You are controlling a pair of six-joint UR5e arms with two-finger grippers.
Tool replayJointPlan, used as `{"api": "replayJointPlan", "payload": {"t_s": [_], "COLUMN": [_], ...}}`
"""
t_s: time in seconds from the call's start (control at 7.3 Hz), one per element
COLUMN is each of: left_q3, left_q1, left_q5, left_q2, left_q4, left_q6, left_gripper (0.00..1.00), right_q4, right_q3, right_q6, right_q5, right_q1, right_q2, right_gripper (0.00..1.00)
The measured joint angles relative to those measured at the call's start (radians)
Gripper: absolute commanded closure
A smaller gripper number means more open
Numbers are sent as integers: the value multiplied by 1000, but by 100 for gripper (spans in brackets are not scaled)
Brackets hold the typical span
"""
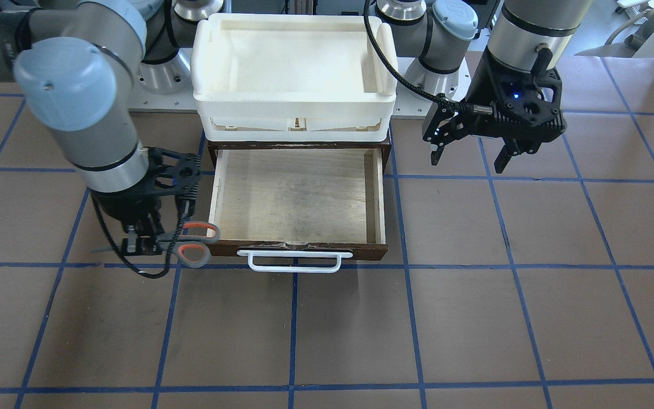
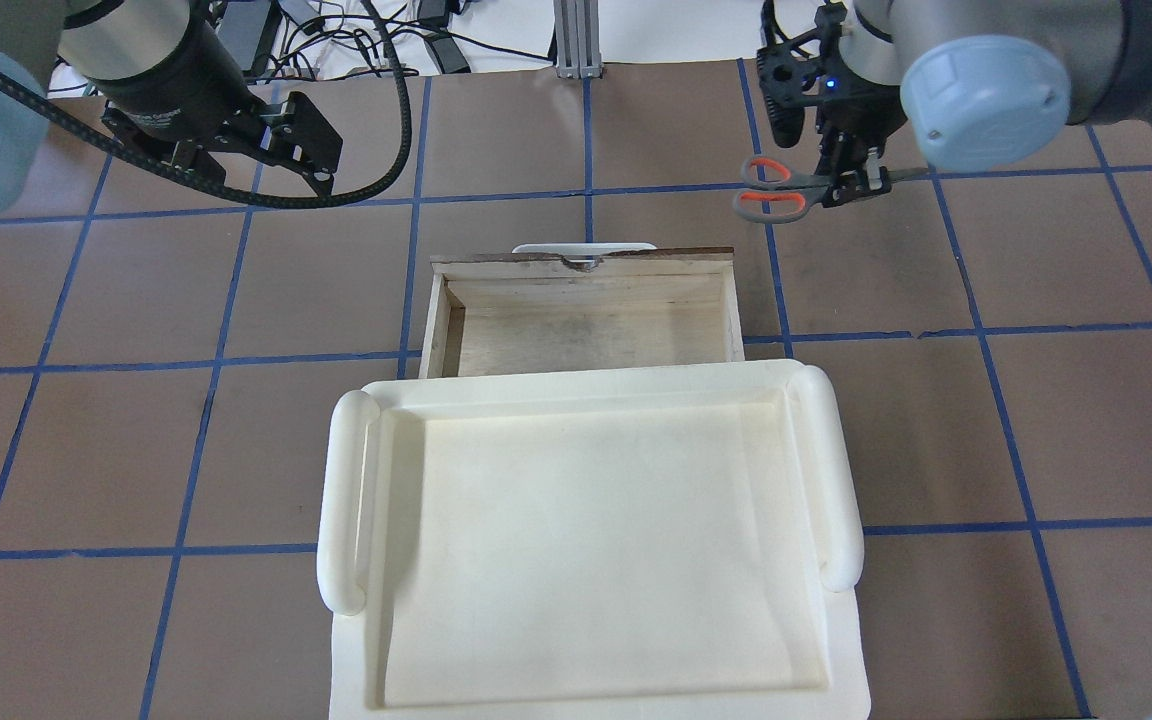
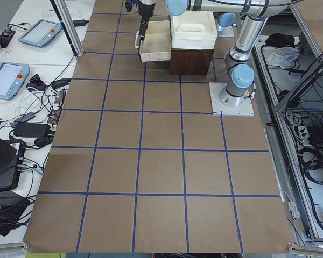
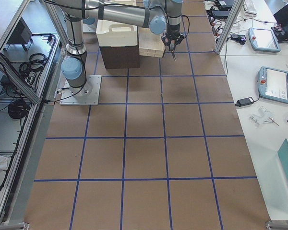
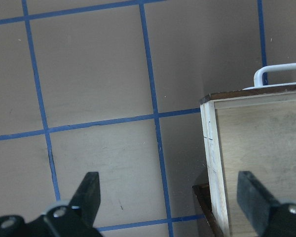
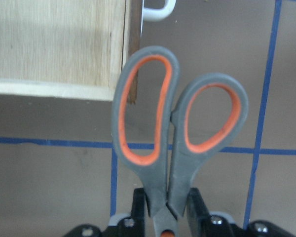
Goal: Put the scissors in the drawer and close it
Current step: 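Lift the scissors with the right gripper and carry them over the open drawer, then lower the scissors into the drawer and open the right gripper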
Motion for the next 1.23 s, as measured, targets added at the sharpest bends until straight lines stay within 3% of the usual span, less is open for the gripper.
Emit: {"api": "replayJointPlan", "payload": {"t_s": [0.55, 1.23], "left_q3": [-1, -1], "left_q1": [0, 0], "left_q5": [0, 1], "left_q2": [0, 2], "left_q4": [0, 0], "left_q6": [0, 0], "left_gripper": [0, 0], "right_q4": [16, 47], "right_q3": [8, 10], "right_q6": [304, 350], "right_q5": [23, 31], "right_q1": [235, 345], "right_q2": [18, 102], "right_gripper": [100, 100]}}
